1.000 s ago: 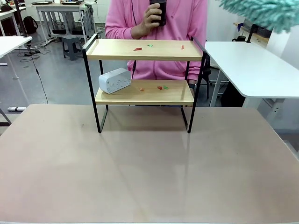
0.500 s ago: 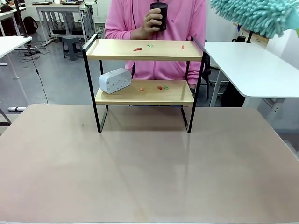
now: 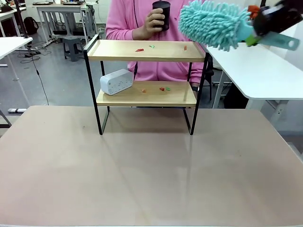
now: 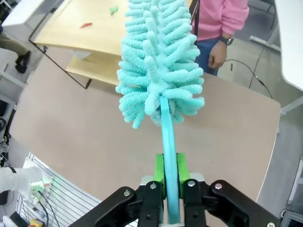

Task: Clean the shelf.
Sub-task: Clean the specific tier of the Shelf with the Duster once objects are removed.

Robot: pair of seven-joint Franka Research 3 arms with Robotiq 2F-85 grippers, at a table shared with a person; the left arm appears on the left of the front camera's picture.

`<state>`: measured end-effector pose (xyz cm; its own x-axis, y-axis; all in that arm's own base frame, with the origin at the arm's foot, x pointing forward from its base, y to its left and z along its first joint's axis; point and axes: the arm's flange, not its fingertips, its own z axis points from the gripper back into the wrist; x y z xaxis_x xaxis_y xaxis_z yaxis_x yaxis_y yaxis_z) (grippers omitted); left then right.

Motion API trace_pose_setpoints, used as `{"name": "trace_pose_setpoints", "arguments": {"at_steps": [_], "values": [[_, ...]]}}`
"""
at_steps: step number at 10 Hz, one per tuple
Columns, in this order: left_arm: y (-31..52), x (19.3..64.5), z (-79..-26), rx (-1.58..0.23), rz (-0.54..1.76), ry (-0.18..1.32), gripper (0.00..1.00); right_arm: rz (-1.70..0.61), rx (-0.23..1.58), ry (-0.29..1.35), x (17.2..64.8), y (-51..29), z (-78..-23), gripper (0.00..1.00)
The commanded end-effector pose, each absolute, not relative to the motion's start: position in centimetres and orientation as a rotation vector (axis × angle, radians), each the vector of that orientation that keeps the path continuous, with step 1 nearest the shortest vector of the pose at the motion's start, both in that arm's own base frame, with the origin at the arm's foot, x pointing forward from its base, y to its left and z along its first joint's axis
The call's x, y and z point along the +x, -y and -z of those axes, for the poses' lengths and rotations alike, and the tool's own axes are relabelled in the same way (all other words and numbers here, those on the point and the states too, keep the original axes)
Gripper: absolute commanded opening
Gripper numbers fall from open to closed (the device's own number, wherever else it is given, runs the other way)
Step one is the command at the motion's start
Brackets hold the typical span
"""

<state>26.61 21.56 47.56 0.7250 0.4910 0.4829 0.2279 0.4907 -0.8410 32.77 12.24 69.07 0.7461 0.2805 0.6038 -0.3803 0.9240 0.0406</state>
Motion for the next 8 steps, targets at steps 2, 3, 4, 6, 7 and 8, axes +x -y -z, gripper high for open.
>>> {"name": "trace_pose_setpoints", "arguments": {"at_steps": [2,3,4,6,7,8], "values": [[-21.4,26.7,-47.6,-1.084,-0.166,0.809,1.0,-0.285,0.128,0.669,33.6,-13.9,-70.0,0.13],[-21.4,26.7,-47.6,-1.084,-0.166,0.809,1.0,-0.276,0.124,0.653,33.9,-14.8,-69.5,0.13],[-21.4,26.7,-47.6,-1.084,-0.166,0.809,1.0,-0.249,0.115,0.643,34.4,-15.5,-69.0,0.13],[-21.4,26.7,-47.6,-1.084,-0.166,0.809,1.0,-0.227,0.124,0.666,35.1,-16.4,-68.3,0.13],[-21.4,26.7,-47.6,-1.084,-0.166,0.809,1.0,-0.225,0.122,0.659,35.5,-16.8,-68.1,0.13],[-21.4,26.7,-47.6,-1.084,-0.166,0.809,1.0,-0.237,0.124,0.646,35.9,-17.1,-67.7,0.13]]}}
